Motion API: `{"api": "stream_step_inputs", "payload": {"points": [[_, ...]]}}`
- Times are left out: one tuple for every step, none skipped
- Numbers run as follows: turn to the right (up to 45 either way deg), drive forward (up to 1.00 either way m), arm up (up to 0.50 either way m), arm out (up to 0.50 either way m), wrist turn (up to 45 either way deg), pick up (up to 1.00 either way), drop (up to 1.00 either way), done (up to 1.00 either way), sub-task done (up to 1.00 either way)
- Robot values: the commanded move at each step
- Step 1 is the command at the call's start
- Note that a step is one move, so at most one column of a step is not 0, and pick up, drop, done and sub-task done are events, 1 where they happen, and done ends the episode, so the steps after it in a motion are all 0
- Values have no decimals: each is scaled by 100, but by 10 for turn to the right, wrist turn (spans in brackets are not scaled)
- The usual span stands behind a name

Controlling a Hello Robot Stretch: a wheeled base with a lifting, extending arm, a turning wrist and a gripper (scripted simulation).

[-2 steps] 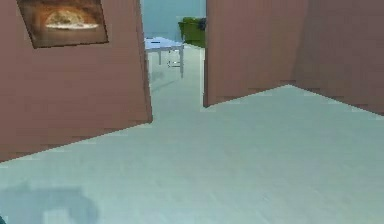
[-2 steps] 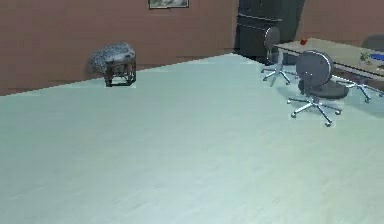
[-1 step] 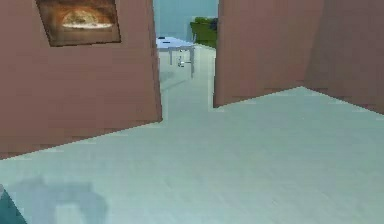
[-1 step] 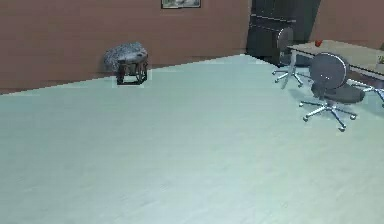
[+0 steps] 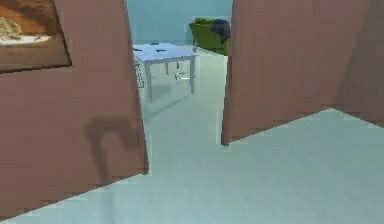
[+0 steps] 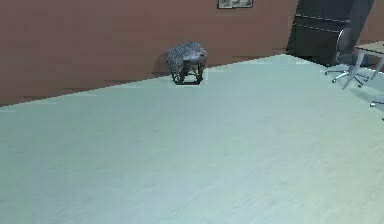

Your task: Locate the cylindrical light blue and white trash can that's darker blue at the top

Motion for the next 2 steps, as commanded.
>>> {"api": "stream_step_inputs", "payload": {"points": [[0,100,0,0,0,0,0,0,0],[-30,0,0,0,0,0,0,0,0]]}}
